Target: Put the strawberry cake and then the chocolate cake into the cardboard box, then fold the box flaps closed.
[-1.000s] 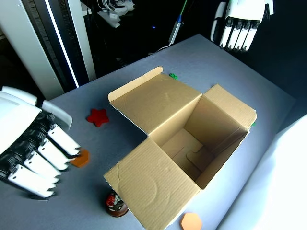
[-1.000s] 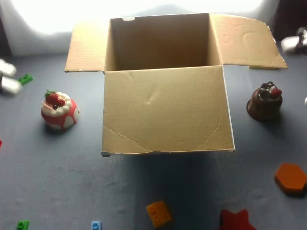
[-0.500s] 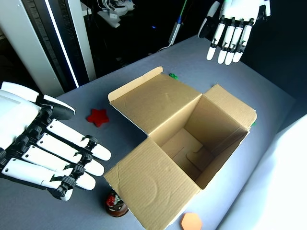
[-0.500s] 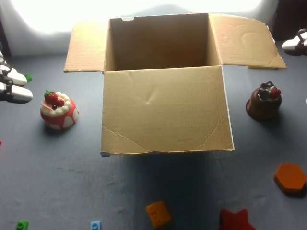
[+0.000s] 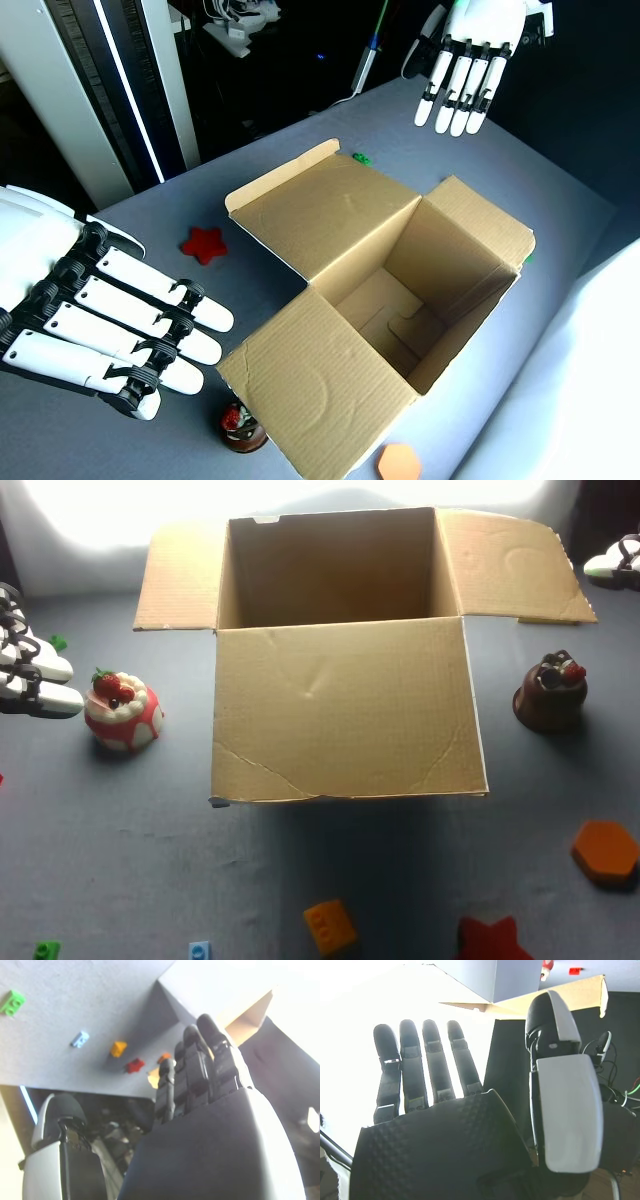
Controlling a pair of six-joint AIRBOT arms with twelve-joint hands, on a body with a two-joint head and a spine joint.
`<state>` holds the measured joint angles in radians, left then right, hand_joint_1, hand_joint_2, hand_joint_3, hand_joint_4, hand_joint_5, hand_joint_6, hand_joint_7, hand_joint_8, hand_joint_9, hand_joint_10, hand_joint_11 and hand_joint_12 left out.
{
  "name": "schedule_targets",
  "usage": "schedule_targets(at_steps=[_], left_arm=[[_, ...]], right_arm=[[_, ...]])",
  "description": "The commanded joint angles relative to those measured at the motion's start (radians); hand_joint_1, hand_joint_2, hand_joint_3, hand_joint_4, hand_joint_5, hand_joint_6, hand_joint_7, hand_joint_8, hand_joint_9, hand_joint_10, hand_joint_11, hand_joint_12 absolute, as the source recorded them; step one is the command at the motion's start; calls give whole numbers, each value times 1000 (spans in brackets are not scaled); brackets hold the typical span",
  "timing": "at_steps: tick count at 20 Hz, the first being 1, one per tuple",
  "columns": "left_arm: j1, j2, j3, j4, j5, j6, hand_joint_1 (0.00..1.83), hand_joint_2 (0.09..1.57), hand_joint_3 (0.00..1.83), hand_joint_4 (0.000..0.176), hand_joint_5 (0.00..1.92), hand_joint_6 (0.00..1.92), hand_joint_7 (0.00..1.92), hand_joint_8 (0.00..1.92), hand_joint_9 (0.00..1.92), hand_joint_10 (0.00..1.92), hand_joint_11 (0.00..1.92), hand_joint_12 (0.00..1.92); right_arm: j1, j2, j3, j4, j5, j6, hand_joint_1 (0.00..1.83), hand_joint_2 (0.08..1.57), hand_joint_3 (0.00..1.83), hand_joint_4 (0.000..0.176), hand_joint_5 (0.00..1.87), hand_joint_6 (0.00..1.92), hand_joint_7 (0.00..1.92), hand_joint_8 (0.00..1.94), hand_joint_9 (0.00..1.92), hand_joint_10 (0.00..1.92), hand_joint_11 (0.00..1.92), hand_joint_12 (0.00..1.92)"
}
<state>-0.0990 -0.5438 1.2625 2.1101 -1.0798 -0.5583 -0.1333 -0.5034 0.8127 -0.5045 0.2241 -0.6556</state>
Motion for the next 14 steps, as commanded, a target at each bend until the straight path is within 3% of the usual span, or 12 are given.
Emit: schedule_targets(at_steps=[1,2,4,5,10,13,14], left_arm=[[1,11,-2,-90,15,3,736,1028,0,66,101,0,130,0,192,0,0,743],[28,8,-4,-115,16,23,873,1020,0,75,102,0,101,0,159,0,0,673],[97,-5,-2,-176,37,69,1073,969,0,75,101,2,79,1,122,0,0,584],[146,-15,1,-223,52,94,1092,957,0,76,90,3,71,1,109,1,0,537],[359,-84,3,-424,139,199,1086,947,0,74,60,3,31,1,40,1,0,335],[445,-130,21,-524,158,274,1069,951,1,79,70,1,38,2,11,5,0,182],[470,-149,33,-544,164,286,1064,954,2,72,71,1,41,3,13,6,0,178]], right_arm=[[12,13,3,17,95,-1,779,1106,0,26,96,0,105,0,111,90,0,885],[12,13,3,17,96,-1,891,1081,0,36,76,0,65,0,74,62,0,699],[12,13,3,17,96,-2,1076,1057,0,49,7,0,26,0,39,30,0,131],[12,13,3,17,96,-2,1074,1045,0,60,1,0,14,2,34,24,0,25],[12,13,3,17,96,-2,1037,1057,0,59,0,0,0,0,0,0,0,0],[11,13,2,17,96,-2,1049,1060,0,39,0,0,0,0,0,0,0,0],[11,13,2,17,96,-2,1059,1062,0,32,0,0,0,0,0,0,0,0]])
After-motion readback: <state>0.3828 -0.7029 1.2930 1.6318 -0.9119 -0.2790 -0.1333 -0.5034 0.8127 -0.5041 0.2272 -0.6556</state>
